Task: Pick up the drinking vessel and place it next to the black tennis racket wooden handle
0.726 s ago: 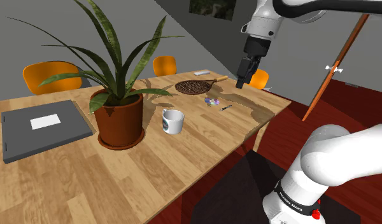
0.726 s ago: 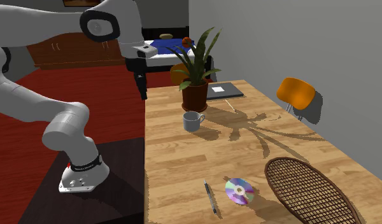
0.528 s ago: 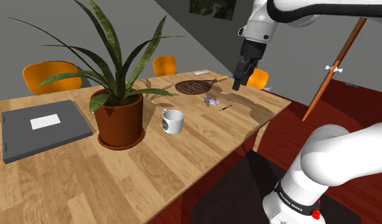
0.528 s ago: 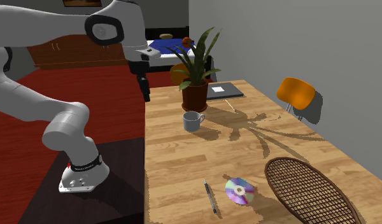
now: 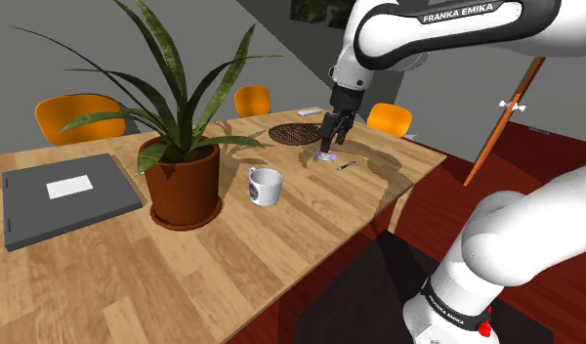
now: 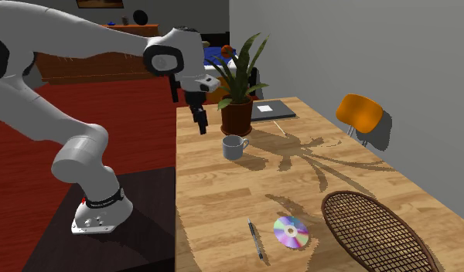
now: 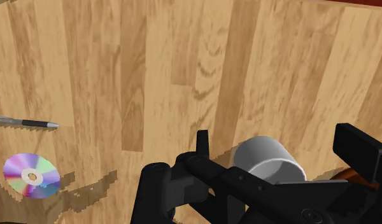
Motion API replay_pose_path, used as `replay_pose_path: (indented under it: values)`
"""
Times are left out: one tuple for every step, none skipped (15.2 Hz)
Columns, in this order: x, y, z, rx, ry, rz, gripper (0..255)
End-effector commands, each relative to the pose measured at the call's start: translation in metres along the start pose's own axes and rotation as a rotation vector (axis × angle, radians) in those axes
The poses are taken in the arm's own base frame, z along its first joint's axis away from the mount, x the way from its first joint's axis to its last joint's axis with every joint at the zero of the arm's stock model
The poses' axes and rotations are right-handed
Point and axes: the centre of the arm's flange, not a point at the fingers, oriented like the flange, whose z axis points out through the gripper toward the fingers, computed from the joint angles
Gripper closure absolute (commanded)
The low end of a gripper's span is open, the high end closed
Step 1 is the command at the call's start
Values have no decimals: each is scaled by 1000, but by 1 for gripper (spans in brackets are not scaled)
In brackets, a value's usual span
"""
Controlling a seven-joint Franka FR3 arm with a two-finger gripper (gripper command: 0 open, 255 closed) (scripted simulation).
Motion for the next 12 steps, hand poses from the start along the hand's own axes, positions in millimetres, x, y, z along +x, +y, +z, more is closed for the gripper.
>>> replay_pose_path:
  values:
    - [19, -1, 18, 1, 4, -1, 0]
    - [29, -1, 27, 1, 5, -1, 0]
    - [38, -2, 36, 2, 6, -2, 0]
    - [48, -2, 44, 3, 7, -2, 0]
    - [58, -2, 53, 3, 8, -2, 0]
    - [67, -2, 62, 4, 9, -3, 0]
    - [77, -3, 71, 4, 10, -3, 0]
    - [87, -3, 80, 5, 11, -4, 0]
    - [96, -3, 88, 6, 12, -4, 0]
    - [106, -4, 97, 6, 13, -4, 0]
    - [116, -4, 106, 7, 13, -5, 0]
    - [126, -4, 115, 7, 14, -5, 0]
